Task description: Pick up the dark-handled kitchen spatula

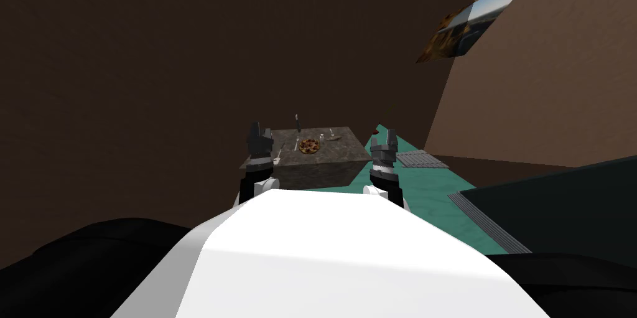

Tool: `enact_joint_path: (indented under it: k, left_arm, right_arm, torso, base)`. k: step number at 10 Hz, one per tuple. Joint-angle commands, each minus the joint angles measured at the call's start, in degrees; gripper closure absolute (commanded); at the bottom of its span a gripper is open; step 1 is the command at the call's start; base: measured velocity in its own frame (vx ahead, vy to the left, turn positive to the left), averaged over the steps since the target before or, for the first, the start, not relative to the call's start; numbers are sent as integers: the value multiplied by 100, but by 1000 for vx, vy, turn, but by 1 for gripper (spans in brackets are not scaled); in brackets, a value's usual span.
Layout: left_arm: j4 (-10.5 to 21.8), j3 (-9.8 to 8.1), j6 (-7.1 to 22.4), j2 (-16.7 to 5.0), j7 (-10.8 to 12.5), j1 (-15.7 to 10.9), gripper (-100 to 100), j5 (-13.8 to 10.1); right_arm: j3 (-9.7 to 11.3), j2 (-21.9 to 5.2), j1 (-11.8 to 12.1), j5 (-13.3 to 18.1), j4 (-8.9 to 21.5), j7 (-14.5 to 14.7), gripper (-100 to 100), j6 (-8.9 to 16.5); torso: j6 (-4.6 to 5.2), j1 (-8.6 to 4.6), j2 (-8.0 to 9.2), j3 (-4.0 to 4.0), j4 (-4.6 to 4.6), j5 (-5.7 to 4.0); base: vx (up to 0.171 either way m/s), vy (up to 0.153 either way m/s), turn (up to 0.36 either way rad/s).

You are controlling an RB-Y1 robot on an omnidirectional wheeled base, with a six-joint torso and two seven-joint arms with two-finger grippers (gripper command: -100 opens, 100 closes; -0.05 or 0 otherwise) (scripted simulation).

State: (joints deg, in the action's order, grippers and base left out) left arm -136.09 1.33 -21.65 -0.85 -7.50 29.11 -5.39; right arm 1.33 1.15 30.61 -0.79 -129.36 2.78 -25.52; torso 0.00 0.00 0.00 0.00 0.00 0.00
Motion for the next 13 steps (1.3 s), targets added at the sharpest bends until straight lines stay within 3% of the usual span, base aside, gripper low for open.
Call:
enact_joint_path:
  k: [1,6,10,13]
  left_arm:
    - [-29,82,-69,-254,64,86,-100,-6]
    - [-70,445,-305,-1036,329,457,-100,-89]
    - [-15,738,-440,-1683,531,745,-100,-214]
    - [24,840,-474,-2090,599,844,-100,-271]
  right_arm:
    - [0,0,0,0,0,0,0,0]
    - [1,1,-2,0,0,0,0,0]
    - [0,0,-1,0,0,0,0,0]
    - [1,0,-1,0,0,0,0,0]
  torso:
    - [0,0,0,0,0,0]
    - [1,-26,68,40,15,-6]
    - [1,-6,39,23,9,-2]
    - [1,-10,39,23,9,-2]
  base:
    - [-59,-28,0]
    - [-153,-52,-13]
    - [-116,-30,-38]
    - [-89,-29,-30]
